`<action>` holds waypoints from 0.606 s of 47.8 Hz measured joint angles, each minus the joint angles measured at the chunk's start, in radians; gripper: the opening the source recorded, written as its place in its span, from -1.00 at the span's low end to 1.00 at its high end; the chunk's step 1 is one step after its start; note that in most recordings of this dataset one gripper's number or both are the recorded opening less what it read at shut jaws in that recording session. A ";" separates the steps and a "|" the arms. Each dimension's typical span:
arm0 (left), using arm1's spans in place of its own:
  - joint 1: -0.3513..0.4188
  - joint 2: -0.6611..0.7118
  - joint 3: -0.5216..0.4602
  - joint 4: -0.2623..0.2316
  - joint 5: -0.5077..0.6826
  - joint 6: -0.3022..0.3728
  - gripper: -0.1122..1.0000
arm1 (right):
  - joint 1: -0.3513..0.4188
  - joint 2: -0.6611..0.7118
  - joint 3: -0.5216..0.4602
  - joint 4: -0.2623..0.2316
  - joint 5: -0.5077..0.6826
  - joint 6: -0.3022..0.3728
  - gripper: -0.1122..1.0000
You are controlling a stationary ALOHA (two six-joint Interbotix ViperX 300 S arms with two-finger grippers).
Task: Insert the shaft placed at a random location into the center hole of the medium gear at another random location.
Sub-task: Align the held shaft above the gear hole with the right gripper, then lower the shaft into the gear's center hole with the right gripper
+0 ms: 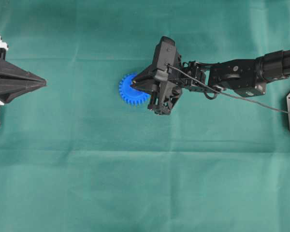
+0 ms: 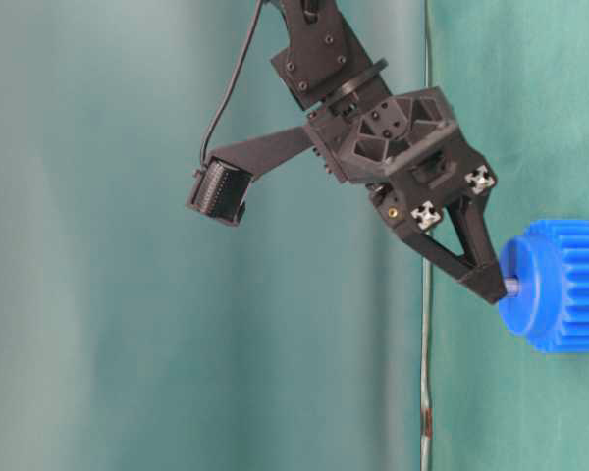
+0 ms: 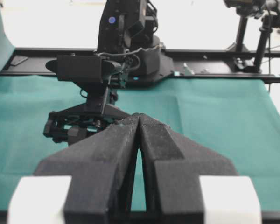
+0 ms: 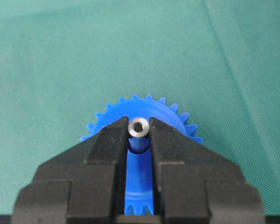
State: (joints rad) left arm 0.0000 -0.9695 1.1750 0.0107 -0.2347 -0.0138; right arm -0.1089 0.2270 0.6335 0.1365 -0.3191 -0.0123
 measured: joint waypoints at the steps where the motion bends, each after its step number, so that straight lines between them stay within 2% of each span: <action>1: -0.002 0.002 0.002 0.000 0.000 0.000 -0.80 | 0.000 0.000 0.000 0.000 0.000 0.000 -0.56; 24: -0.002 0.002 0.000 0.000 0.000 0.000 -0.80 | 0.002 0.000 0.000 0.000 0.002 -0.002 -0.54; 29: -0.002 0.002 0.000 0.000 0.000 0.000 -0.80 | 0.002 0.006 0.000 0.000 0.002 0.000 -0.46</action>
State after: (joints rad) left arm -0.0015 -0.9679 1.1750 0.0107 -0.2347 -0.0138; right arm -0.1074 0.2332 0.6335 0.1365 -0.3175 -0.0123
